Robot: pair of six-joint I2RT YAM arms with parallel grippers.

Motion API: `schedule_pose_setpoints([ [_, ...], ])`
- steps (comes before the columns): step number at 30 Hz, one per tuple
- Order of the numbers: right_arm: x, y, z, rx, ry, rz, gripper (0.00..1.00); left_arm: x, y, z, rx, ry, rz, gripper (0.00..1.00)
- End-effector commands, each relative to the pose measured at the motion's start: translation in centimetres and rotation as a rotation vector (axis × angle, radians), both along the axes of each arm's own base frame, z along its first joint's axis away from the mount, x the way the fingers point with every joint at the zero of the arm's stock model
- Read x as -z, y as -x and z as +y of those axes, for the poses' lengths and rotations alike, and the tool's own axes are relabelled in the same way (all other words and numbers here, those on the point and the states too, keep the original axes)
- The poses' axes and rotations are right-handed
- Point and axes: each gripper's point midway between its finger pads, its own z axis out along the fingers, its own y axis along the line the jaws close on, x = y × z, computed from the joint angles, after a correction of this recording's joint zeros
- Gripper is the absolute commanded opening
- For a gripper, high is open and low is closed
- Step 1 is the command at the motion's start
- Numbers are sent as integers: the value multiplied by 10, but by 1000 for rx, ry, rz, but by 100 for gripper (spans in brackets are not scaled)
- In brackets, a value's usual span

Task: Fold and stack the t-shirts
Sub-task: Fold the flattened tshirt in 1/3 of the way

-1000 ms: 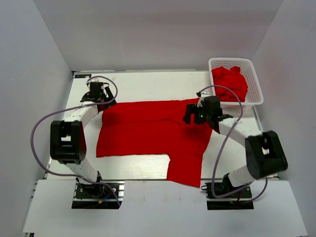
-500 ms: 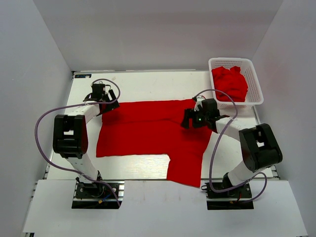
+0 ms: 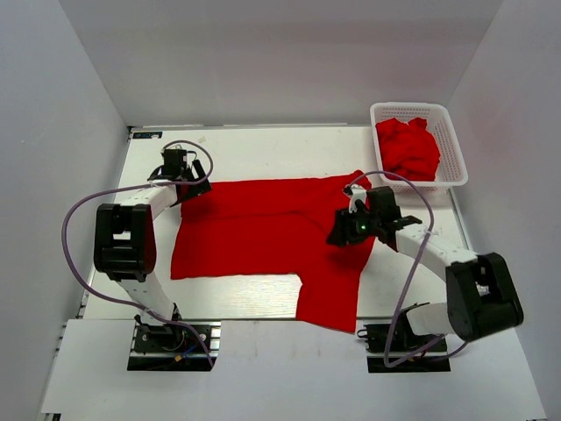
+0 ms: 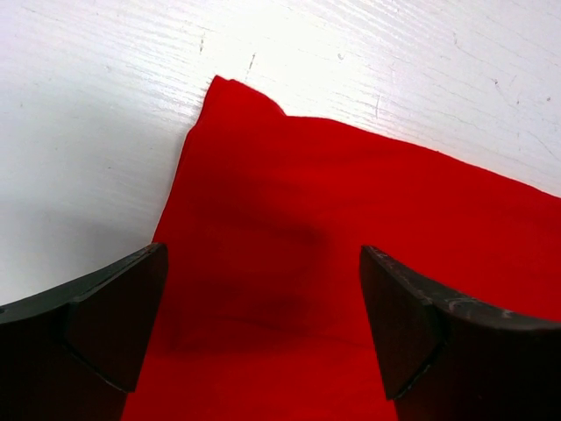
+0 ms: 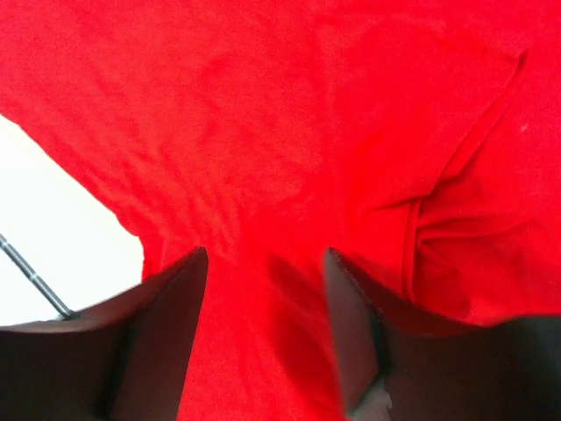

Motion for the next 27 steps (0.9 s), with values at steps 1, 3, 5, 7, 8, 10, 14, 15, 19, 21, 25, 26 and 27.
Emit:
schedule_pose_setpoints([
  [1, -20, 12, 0, -42, -16, -36, 54, -12, 0, 4, -8, -14, -25, 100],
  [3, -30, 17, 0, -65, -27, -63, 54, -12, 0, 6, -14, -21, -25, 100],
  [5, -31, 19, -5, -45, -12, -73, 65, -15, -3, 6, -14, -20, -34, 100],
  [7, -33, -2, -14, 45, 31, -139, 74, -15, -3, 6, -14, -20, -34, 100],
  [8, -41, -12, -16, 82, 34, -169, 79, -15, -3, 6, -14, -20, -34, 100],
  [10, -46, -37, -19, 174, 36, -218, 82, -15, -3, 4, -8, -14, -34, 100],
  [14, -52, -71, -10, 199, 29, -247, 85, -15, -3, 5, -1, -20, -33, 100],
  [15, -49, -75, -8, 194, 32, -242, 86, -15, -3, 5, -1, -20, -33, 100],
  [19, -22, -91, -4, 179, 61, -216, 88, -12, 0, 5, 6, -26, -23, 100],
  [21, -16, -94, -1, 166, 58, -219, 89, -12, 0, 5, 6, -26, -23, 100],
  [25, 2, -92, 2, 148, 66, -191, 89, -12, 0, 5, 6, -26, -23, 100],
  [26, 6, -91, 1, 148, 71, -186, 89, -12, 0, 5, 6, -26, -23, 100],
  [27, 8, -88, 0, 142, 69, -177, 89, -12, 0, 5, 6, -26, -23, 100],
])
